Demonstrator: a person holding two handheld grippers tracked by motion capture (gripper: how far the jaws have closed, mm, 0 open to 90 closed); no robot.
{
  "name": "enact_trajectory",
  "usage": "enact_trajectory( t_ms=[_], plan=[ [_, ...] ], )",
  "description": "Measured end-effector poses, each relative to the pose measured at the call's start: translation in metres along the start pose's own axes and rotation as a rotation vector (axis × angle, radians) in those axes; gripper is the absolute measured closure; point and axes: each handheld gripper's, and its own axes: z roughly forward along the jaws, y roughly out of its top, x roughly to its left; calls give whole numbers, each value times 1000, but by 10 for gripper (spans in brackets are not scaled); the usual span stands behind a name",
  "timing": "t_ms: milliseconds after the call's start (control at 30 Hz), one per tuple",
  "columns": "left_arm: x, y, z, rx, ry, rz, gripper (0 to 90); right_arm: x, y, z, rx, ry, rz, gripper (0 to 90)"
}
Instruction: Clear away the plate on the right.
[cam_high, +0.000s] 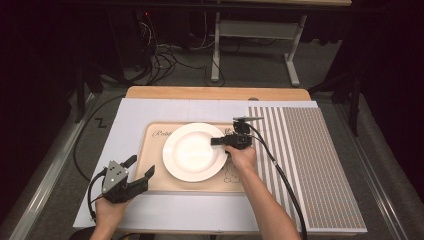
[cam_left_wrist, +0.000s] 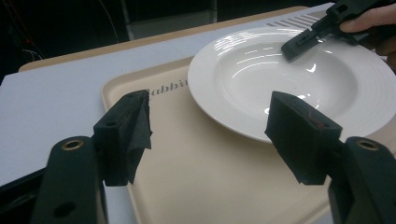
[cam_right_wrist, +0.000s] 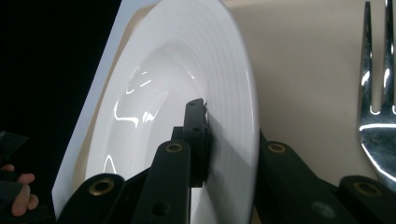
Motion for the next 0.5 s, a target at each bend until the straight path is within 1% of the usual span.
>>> enact_trajectory(
  t_ms=[167, 333, 400, 500],
  plan=[
    [0, 0, 0, 0, 4, 1, 311, -1, -1, 1, 11, -10, -11, 814],
    [0, 0, 1, 4, 4, 4, 311, -3, -4, 7, 39, -20, -14, 801],
    [0, 0, 0, 1, 5, 3, 311, -3, -5, 10, 41, -21, -11, 797],
    [1, 0, 0, 2, 7, 0, 311, -3, -6, 10, 46, -26, -21, 792]
  ],
)
